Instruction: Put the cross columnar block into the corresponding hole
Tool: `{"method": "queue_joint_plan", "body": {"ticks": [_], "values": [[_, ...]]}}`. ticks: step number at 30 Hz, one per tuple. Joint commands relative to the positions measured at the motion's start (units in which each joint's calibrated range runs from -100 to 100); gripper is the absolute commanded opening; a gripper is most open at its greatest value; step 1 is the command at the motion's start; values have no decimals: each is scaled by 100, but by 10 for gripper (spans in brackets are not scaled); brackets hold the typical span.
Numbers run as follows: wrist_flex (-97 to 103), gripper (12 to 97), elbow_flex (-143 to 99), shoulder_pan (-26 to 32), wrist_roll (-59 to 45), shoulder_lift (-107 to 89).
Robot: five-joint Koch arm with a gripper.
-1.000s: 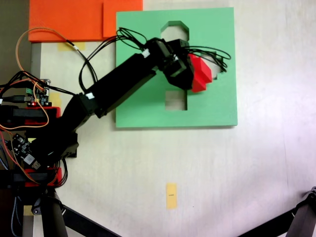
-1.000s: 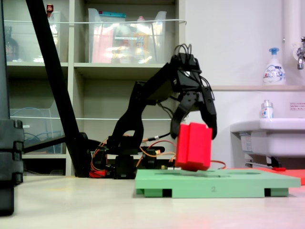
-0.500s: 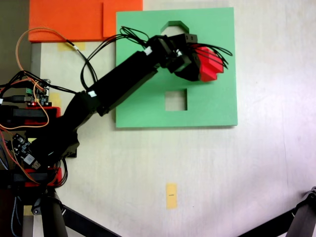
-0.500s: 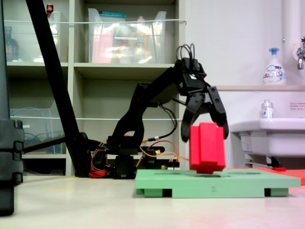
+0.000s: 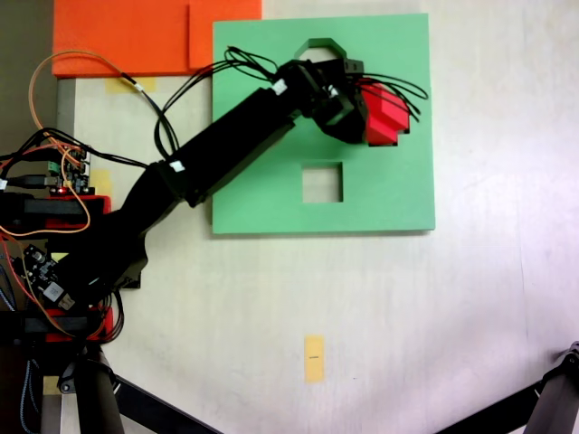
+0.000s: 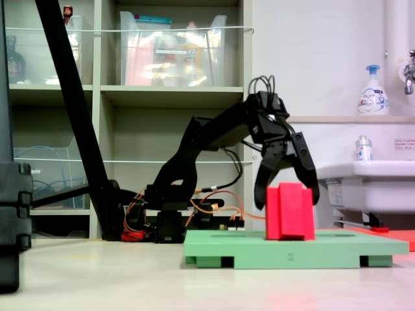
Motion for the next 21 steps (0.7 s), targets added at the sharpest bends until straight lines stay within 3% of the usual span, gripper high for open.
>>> {"method": "queue_joint_plan", "body": {"ticks": [1, 21], "values": [[397, 245, 322, 39, 39, -150], [1283, 248, 332, -93, 29, 702]]}}
